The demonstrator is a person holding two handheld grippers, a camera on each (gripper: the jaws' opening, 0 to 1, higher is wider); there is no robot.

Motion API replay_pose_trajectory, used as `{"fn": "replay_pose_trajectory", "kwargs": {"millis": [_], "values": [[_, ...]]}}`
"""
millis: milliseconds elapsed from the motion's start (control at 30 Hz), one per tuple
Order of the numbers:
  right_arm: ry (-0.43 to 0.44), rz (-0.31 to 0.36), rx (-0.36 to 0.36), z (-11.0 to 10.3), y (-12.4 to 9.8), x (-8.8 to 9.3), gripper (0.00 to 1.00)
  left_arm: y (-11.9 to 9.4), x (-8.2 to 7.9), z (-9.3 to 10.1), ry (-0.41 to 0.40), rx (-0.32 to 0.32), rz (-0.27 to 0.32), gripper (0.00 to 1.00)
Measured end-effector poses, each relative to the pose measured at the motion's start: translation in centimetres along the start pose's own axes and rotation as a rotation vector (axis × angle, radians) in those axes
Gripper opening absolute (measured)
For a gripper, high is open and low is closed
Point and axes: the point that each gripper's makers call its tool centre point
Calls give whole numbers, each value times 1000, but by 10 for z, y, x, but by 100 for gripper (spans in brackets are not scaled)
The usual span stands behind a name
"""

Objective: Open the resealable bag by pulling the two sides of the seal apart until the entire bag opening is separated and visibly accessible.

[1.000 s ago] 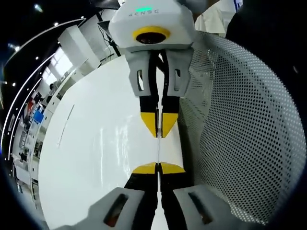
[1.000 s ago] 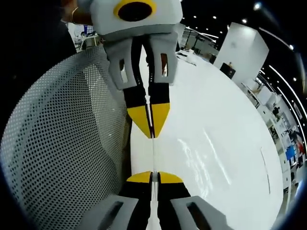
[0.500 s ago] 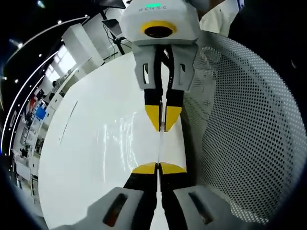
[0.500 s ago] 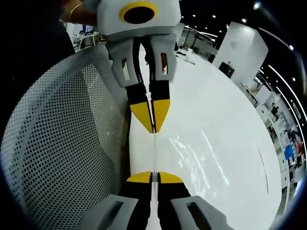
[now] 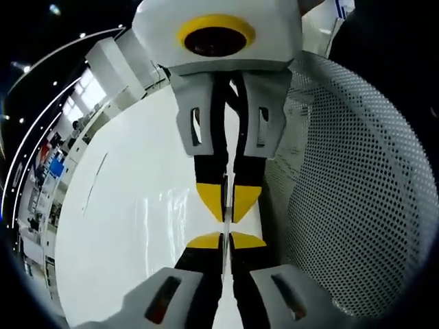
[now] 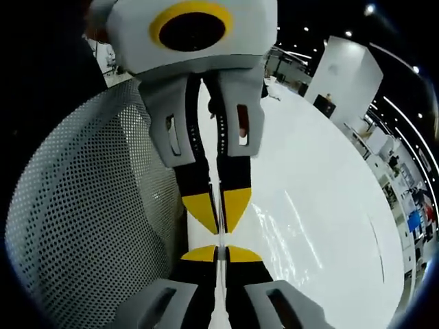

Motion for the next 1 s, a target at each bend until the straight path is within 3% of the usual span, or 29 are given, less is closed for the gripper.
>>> {"fn": "replay_pose_trajectory", "kwargs": {"millis": [333, 500, 1000], "values": [[39, 11, 26, 2, -1, -1, 0, -2, -1, 0, 47, -20, -24, 0], [45, 1, 19, 0, -3, 4, 0, 0, -2, 2, 10, -7, -25, 0], [78, -26, 36, 7, -10, 22, 0, -10, 2, -4, 0, -23, -10, 0]]}}
Point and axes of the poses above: the point that each gripper's makers call its tool centre point, and the gripper's own axes: y roughly forward along the fingers, z roughly to its right, x roughly out of its underside, and after that the axes turned 6 degrees about x, right-handed
